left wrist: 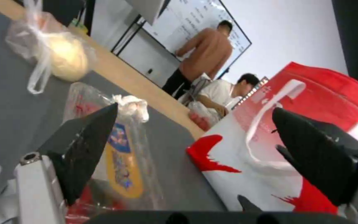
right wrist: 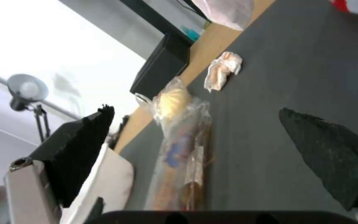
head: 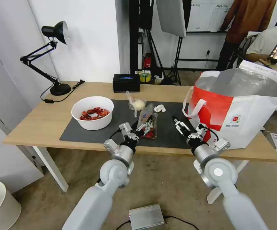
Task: Pick up the trash from the table and place it into the takeout bag.
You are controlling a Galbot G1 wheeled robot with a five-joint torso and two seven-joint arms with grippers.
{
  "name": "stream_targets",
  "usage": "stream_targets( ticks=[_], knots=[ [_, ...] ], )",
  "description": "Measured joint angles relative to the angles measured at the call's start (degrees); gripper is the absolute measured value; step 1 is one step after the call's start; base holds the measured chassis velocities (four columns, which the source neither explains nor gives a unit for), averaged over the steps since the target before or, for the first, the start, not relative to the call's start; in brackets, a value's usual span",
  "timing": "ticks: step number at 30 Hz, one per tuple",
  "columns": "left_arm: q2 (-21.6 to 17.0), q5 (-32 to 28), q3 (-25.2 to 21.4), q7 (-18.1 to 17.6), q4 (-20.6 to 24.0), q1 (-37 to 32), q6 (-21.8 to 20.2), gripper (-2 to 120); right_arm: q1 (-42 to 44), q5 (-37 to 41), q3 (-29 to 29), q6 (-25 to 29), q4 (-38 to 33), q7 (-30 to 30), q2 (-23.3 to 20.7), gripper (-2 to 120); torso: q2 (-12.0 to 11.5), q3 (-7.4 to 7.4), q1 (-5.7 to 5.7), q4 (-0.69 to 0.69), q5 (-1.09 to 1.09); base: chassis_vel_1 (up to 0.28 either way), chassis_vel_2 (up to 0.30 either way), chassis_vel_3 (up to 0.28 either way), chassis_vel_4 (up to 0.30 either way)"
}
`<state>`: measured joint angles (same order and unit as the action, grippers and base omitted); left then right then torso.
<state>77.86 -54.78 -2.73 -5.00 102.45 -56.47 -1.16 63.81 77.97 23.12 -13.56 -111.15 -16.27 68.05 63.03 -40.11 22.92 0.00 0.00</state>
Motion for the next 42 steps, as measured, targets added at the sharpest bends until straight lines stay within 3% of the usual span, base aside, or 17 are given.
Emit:
stream_targets(
  ticks=[11, 26, 37, 40, 42],
  knots=[
    [-1.3, 0.8, 1.0, 2.4, -0.6, 0.3, -0.1, 100, -3.8, 3.6, -1.2, -0.8, 2.4, -1.3, 1.9, 97, 0.0, 0.00, 0.00, 0.01, 0.00, 0.000, 0.000, 0.000, 0.000],
    [-4.0, 6.1, 4.4, 6.2, -7.1, 5.5, -3.4, 100, -7.1, 9.0, -1.7, -2.7, 6.2, -3.6, 4.6, 96, 0.0, 0.00, 0.00, 0.00, 0.00, 0.000, 0.000, 0.000, 0.000],
    [-4.6, 17.4, 3.9, 8.0, -10.4, 6.7, -2.9, 100, -7.5, 8.9, -2.0, -2.7, 6.5, -3.6, 5.5, 94, 0.0, 0.00, 0.00, 0.01, 0.00, 0.000, 0.000, 0.000, 0.000],
    [-4.4, 19.1, 3.4, 8.4, -10.5, 6.4, -2.4, 88, -7.5, 8.7, -2.0, -2.7, 6.7, -3.5, 5.5, 92, 0.0, 0.00, 0.00, 0.01, 0.00, 0.000, 0.000, 0.000, 0.000],
    [-4.3, 19.1, 3.4, 8.4, -10.5, 6.3, -2.3, 87, -7.5, 8.6, -2.0, -2.7, 6.7, -3.4, 5.5, 92, 0.0, 0.00, 0.00, 0.01, 0.00, 0.000, 0.000, 0.000, 0.000]
  ],
)
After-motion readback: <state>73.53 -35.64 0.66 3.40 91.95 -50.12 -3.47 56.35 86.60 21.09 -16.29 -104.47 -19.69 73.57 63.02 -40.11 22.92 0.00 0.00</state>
